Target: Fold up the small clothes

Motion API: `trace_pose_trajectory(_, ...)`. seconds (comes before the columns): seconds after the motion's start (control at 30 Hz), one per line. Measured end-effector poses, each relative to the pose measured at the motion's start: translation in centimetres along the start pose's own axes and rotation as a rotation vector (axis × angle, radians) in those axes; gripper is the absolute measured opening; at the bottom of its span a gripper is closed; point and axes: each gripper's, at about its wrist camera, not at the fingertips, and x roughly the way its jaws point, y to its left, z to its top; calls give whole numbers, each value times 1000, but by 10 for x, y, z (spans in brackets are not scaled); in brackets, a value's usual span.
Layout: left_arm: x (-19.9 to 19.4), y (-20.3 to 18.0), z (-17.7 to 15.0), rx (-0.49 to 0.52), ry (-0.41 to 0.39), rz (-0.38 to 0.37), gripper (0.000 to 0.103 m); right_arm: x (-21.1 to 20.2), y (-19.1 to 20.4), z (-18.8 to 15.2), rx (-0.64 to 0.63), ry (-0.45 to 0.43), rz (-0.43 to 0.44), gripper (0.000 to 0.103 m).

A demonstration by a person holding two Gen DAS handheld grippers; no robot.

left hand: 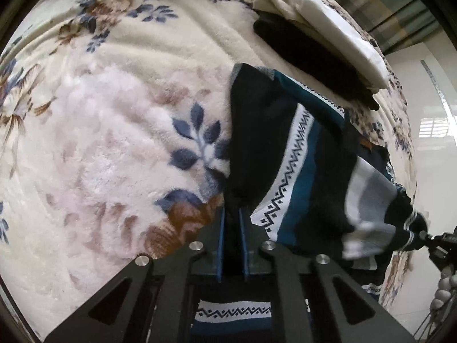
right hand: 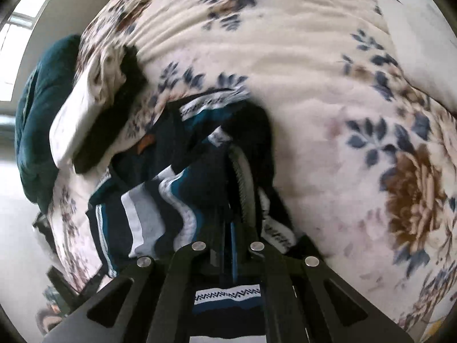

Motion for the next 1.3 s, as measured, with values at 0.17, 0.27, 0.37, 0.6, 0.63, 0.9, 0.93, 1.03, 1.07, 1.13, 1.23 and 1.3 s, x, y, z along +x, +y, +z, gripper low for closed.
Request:
trace_pose_trajectory(0.17,-3,3,4,-6,50,54,42,26,-20,11,-37,130,-196,22)
trace_pose_trajectory(0.27,-19,-3,3,22,0,90,53,15,-8,8,-100,45,-301,43)
trace_pose_trajectory(0.37,-36,-15,3,62,-84,129,53,2,26,-5,-194,-35,-209,49)
trace_pose_trajectory(0.6,5,-41,26,163,-33,125,53,78,71,-9,-227,133,37,53)
trace_pose_trajectory(0.63,12,-42,28,175,-27,127,53,87,71,-3,-231,112,-31,53)
trace_pose_trajectory(0.9,-2,-56,36,225,-84,187,96,57,94,-1,-322,-10,-290,96)
trace_pose_trajectory(0.93,-9,-57,35,219,-94,188,98,52,97,-7,-349,-12,-309,103)
trace_pose_trajectory(1.03,-30,-68,28,209,-112,186,98,34,94,-22,-385,12,-339,103)
trace_pose_trajectory(1.07,-38,-73,25,208,-116,188,98,28,93,-27,-389,14,-334,103)
trace_pose_trajectory(1.13,-56,-86,12,219,-131,189,98,10,84,-37,-383,18,-300,103)
trace_pose_trajectory(1.23,-83,-116,-18,247,-181,209,98,-22,57,-47,-343,18,-219,103)
trace_pose_trajectory(1.3,-99,-136,-52,264,-190,220,98,-41,31,-53,-327,32,-175,103)
